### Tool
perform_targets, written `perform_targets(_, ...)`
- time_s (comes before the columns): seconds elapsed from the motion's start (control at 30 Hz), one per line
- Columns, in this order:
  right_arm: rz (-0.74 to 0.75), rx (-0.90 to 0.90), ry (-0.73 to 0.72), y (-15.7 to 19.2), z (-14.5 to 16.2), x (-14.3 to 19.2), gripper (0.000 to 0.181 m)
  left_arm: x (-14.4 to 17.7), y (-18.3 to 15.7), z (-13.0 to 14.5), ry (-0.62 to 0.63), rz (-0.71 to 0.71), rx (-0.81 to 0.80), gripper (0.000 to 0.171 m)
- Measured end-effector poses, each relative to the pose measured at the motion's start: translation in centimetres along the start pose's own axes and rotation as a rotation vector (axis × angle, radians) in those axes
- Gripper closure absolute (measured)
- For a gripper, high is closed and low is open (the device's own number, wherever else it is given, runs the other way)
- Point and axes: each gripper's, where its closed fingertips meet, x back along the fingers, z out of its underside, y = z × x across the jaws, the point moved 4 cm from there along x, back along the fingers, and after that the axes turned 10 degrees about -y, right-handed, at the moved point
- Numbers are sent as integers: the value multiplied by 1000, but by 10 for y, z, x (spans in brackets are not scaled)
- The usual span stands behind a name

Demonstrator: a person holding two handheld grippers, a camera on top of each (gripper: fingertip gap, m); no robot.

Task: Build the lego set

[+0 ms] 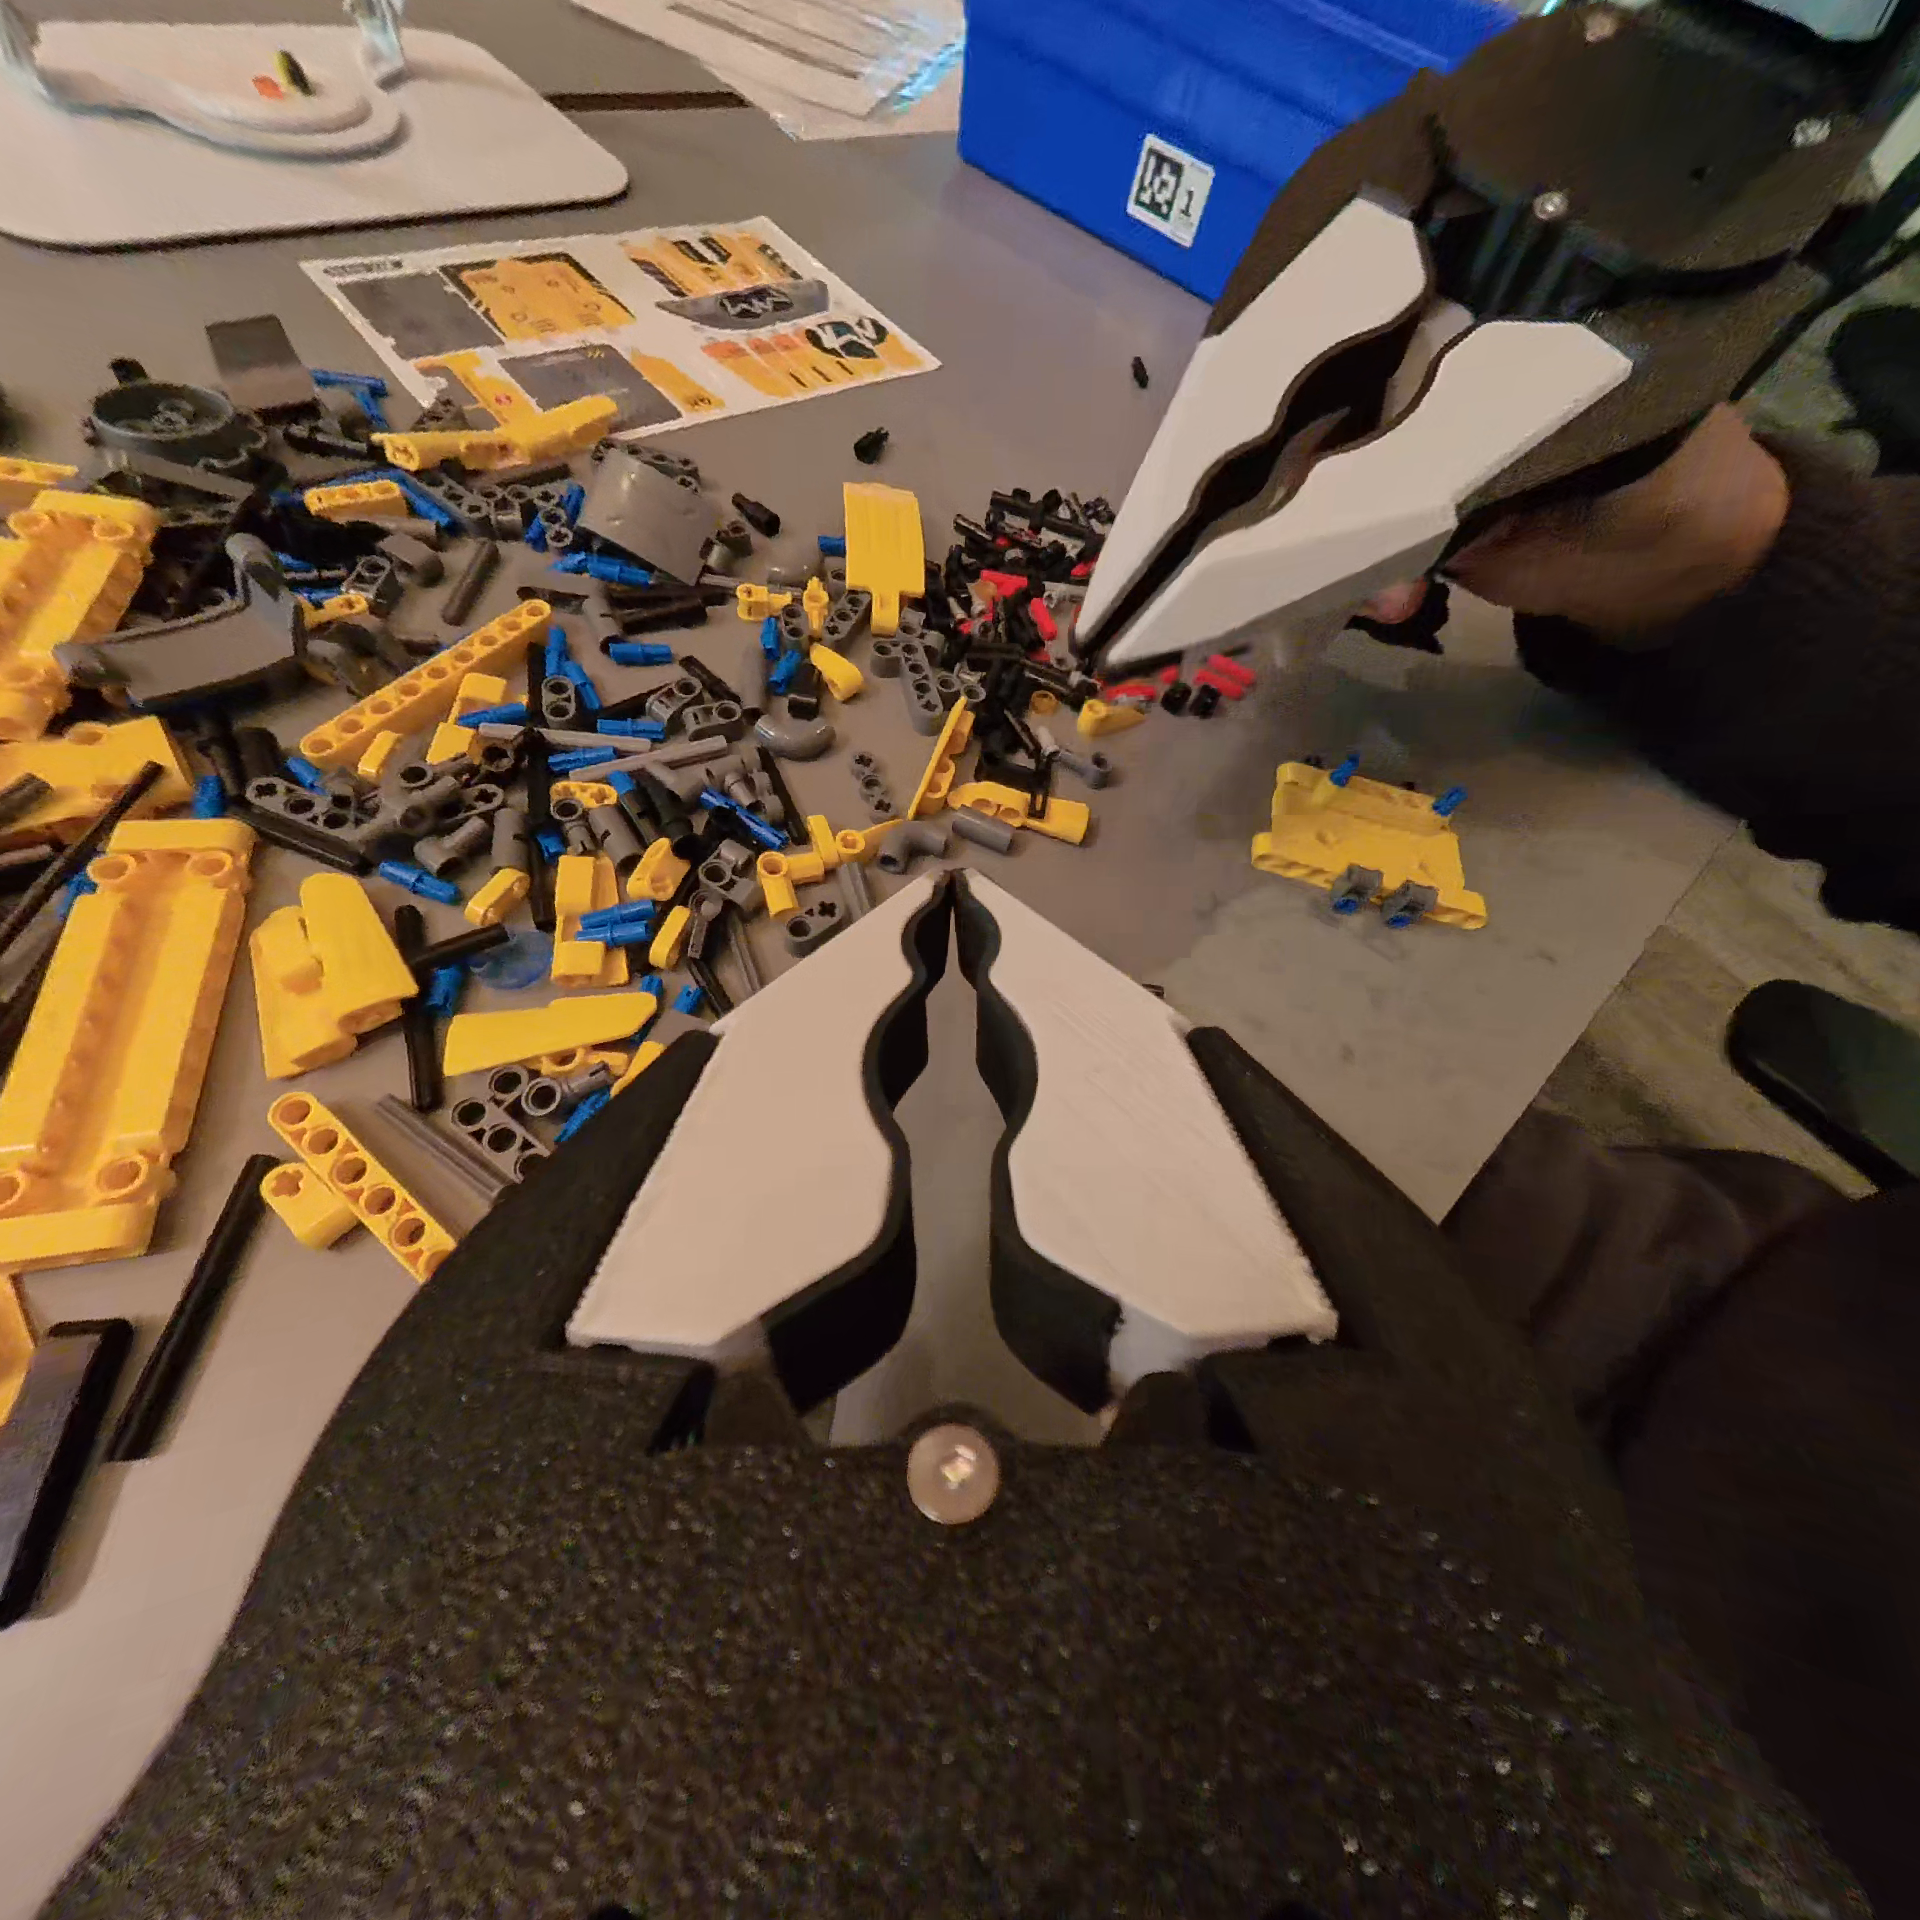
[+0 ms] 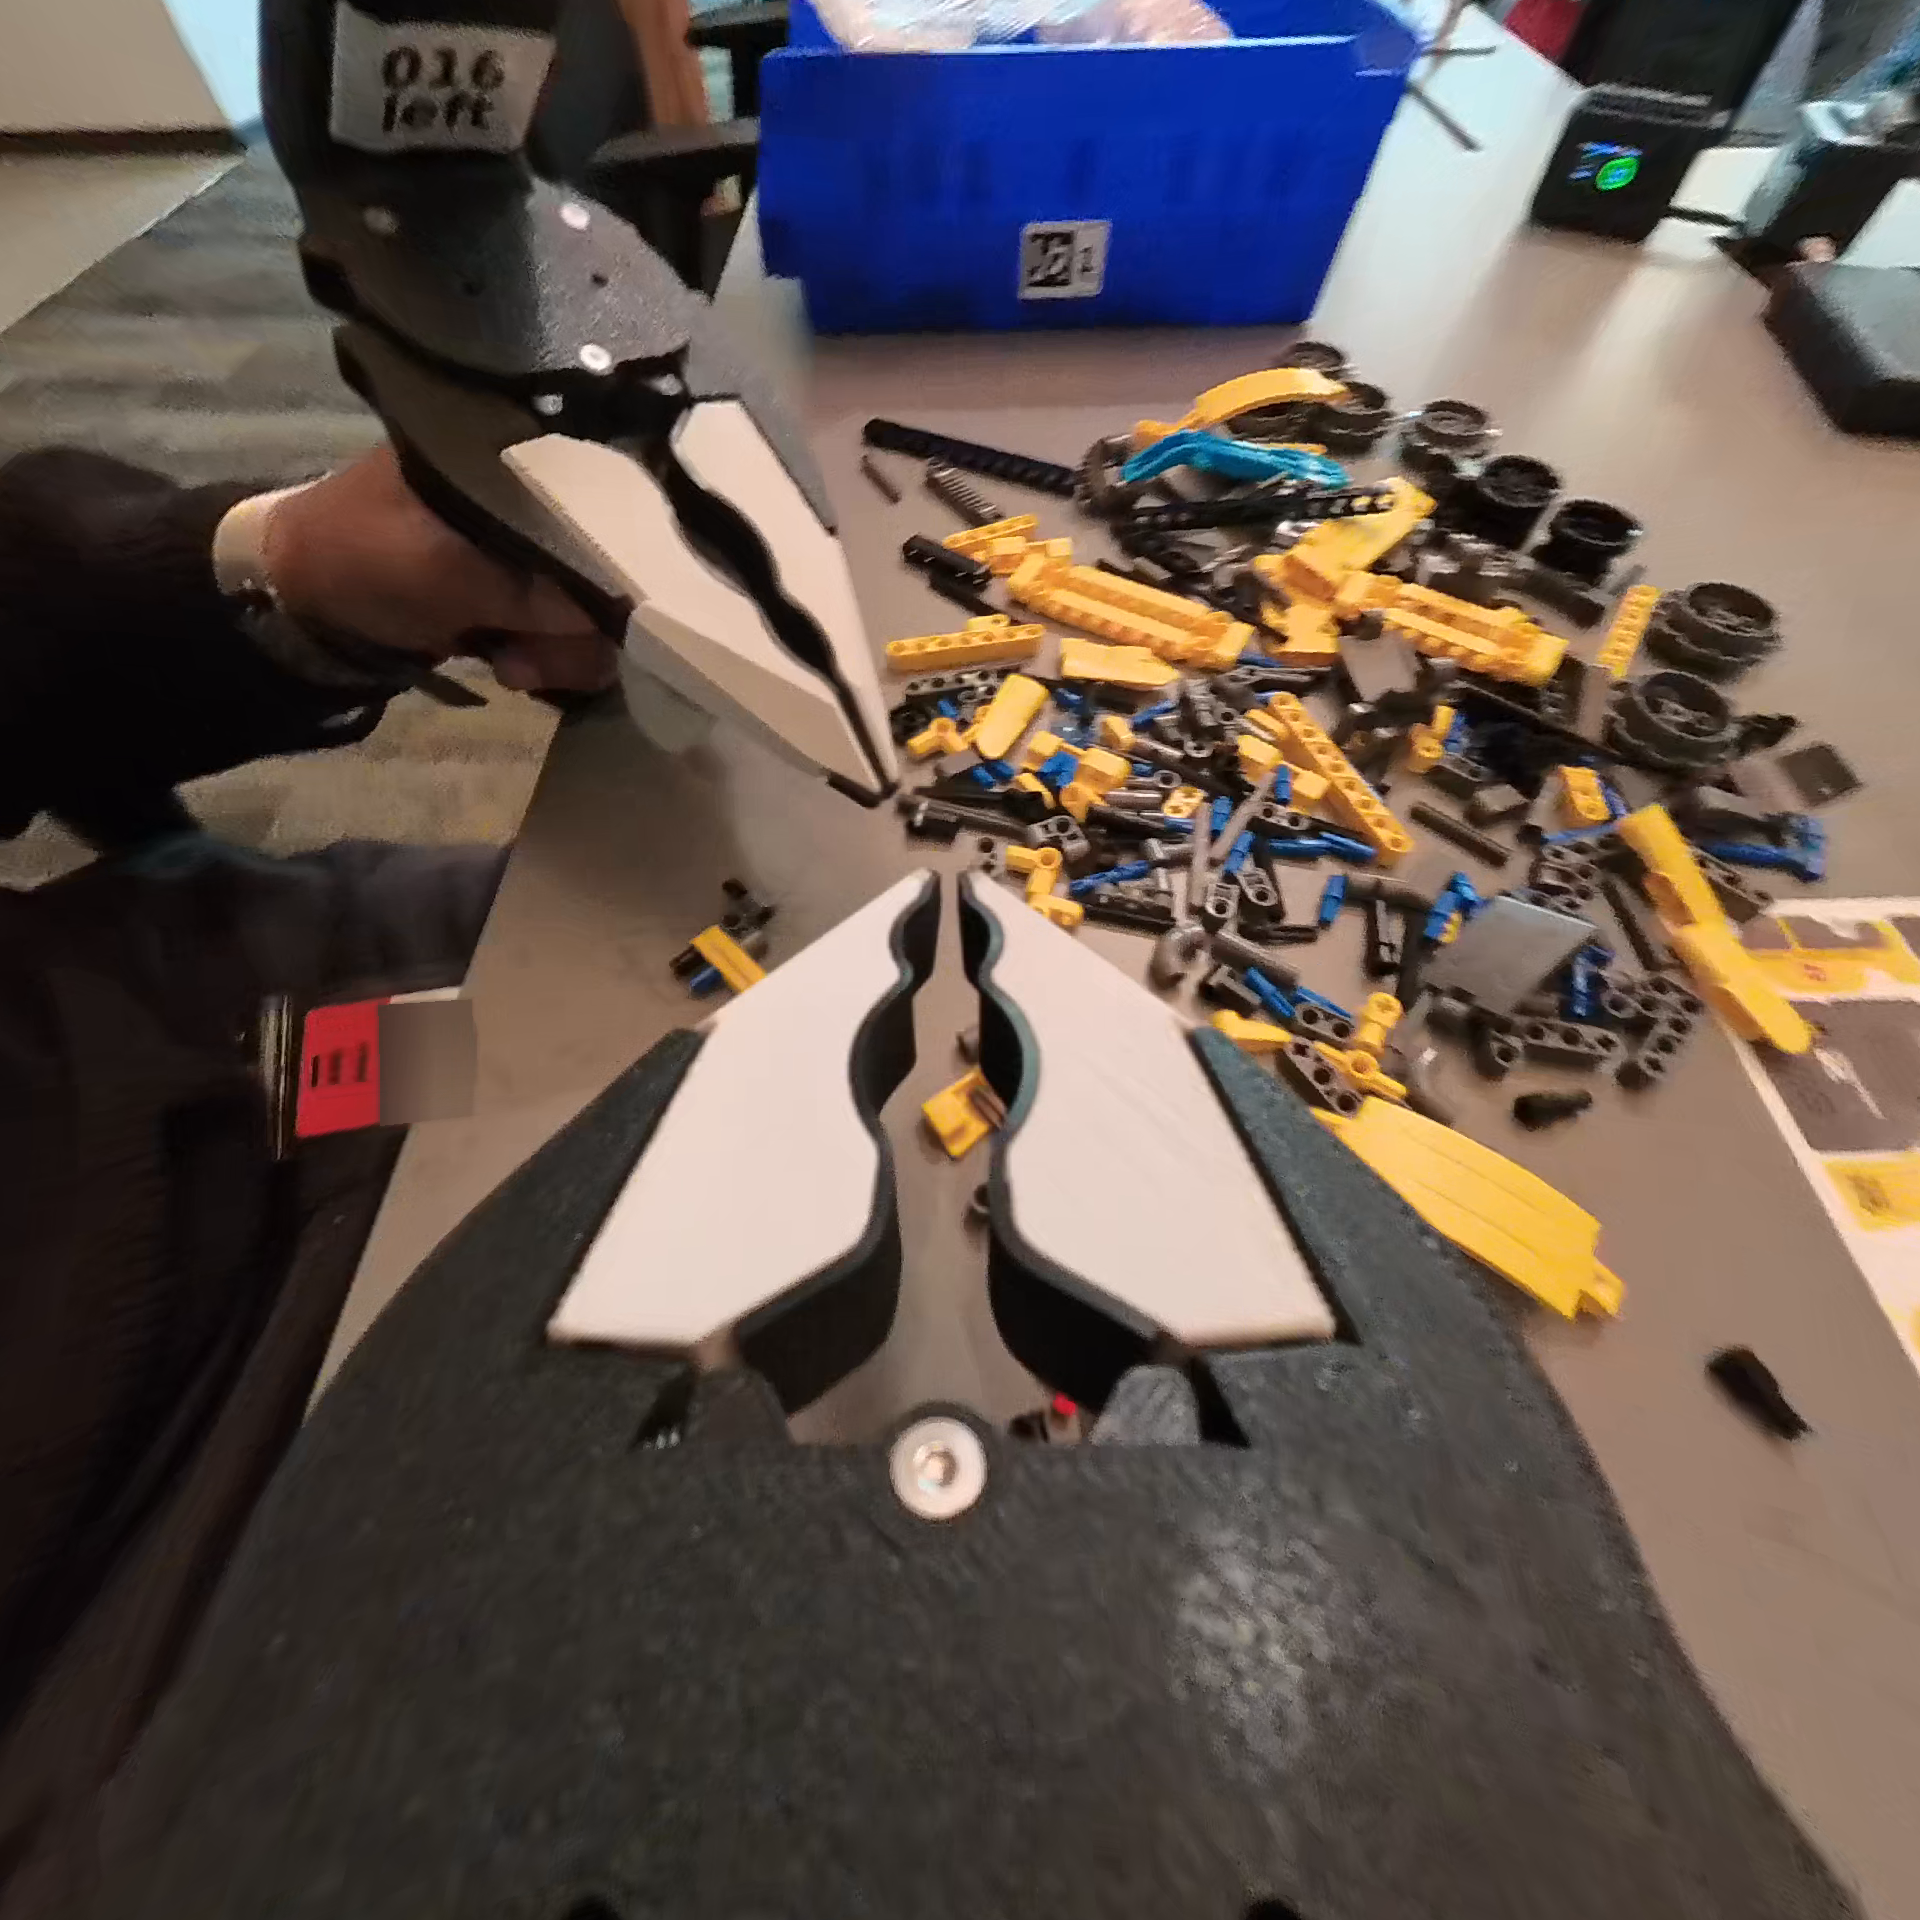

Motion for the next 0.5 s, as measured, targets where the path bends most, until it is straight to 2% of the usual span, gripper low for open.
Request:
perform_targets(0.13,30,-74,-39,-7,2,6,178,1,4,-1,-13,25,75,171)
perform_targets(0.27,-5,-134,-22,-3,10,2,178,2,0,-1,-20,-15,-13,171)
perform_targets(0.4,16,-92,1,-3,16,-3,178,-3,-3,4,37,-27,-61,171)
perform_targets(0.5,45,-26,7,-4,16,-3,178,-3,-4,4,32,-25,-71,171)
